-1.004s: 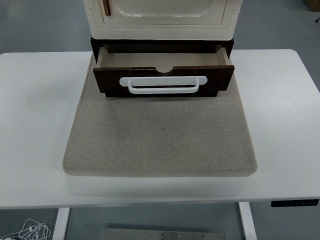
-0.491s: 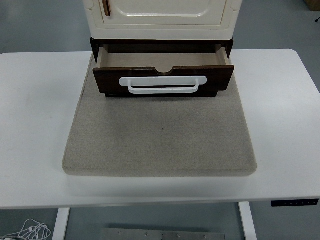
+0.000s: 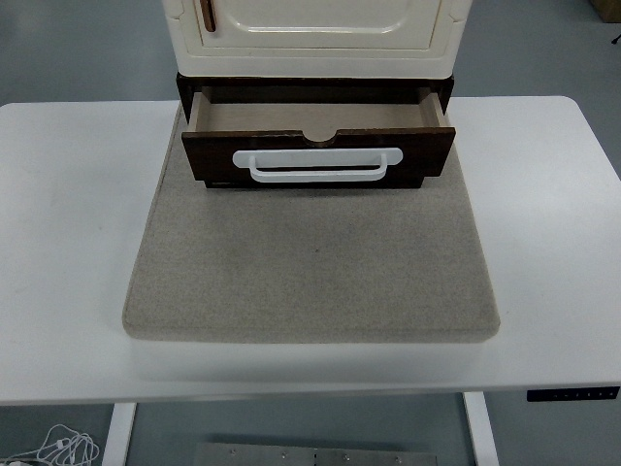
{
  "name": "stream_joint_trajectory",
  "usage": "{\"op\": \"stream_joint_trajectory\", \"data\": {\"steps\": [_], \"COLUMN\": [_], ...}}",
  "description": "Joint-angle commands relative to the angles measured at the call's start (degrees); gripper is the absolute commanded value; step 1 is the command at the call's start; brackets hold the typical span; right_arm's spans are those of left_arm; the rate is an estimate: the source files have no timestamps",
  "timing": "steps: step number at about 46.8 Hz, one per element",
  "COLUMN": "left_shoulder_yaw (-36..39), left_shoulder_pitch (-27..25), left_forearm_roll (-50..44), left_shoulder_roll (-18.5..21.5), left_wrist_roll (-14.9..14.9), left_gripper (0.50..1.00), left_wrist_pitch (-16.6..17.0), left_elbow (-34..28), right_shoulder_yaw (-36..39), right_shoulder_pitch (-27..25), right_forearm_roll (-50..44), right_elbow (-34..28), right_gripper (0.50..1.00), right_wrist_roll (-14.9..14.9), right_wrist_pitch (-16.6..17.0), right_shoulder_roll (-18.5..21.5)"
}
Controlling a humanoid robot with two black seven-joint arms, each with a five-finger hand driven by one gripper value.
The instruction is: Open the drawer under the combination cabinet
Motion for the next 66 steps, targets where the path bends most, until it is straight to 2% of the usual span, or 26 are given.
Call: {"op": "stream_joint_trajectory", "data": {"steps": [1, 7, 16, 25, 35, 56, 66], "left_shoulder_yaw": [-0.1, 0.0, -0.1, -0.2, 0.6, 3.8, 3.6], "left_shoulder_pitch": [2.7, 8.6, 15.4, 20.5, 25.7, 27.7, 27.7], "left_forearm_roll": [-0.9, -3.9, -11.2, -18.4, -18.1, -15.0, -15.1], "left_shoulder_roll": [-0.3, -1.5, -3.4, -5.0, -6.9, -11.2, -11.3], "left_wrist_roll": [1.7, 2.4, 2.4, 2.4, 2.3, 1.3, 1.2], "left_gripper": [1.000, 1.000, 1.000, 1.000, 1.000, 1.000, 1.000], "left_wrist_pitch": [1.0, 2.3, 2.2, 0.8, -3.6, -3.8, -3.8], "left_elbow": [0.6, 1.1, 1.0, 0.6, 0.9, 1.0, 1.1], "right_shoulder_yaw": [0.0, 0.0, -0.1, -0.1, -0.1, 0.4, 0.4], "right_shoulder_pitch": [0.0, 0.0, -0.1, -0.1, -0.1, -0.1, 0.0], "right_forearm_roll": [0.0, 0.0, -0.1, -0.1, 0.0, 0.2, 0.2], "right_elbow": [0.0, 0.0, 0.1, 0.1, 0.1, 0.1, 0.1], "right_gripper": [0.926, 0.926, 0.926, 0.926, 0.926, 0.926, 0.926], "right_wrist_roll": [0.0, 0.0, 0.0, 0.0, 0.0, 0.2, 0.3], "right_wrist_pitch": [0.0, -0.1, 0.0, 0.1, 0.1, 0.1, 0.3], "right_shoulder_roll": [0.0, 0.0, 0.0, 0.0, 0.0, 0.0, 0.0]}}
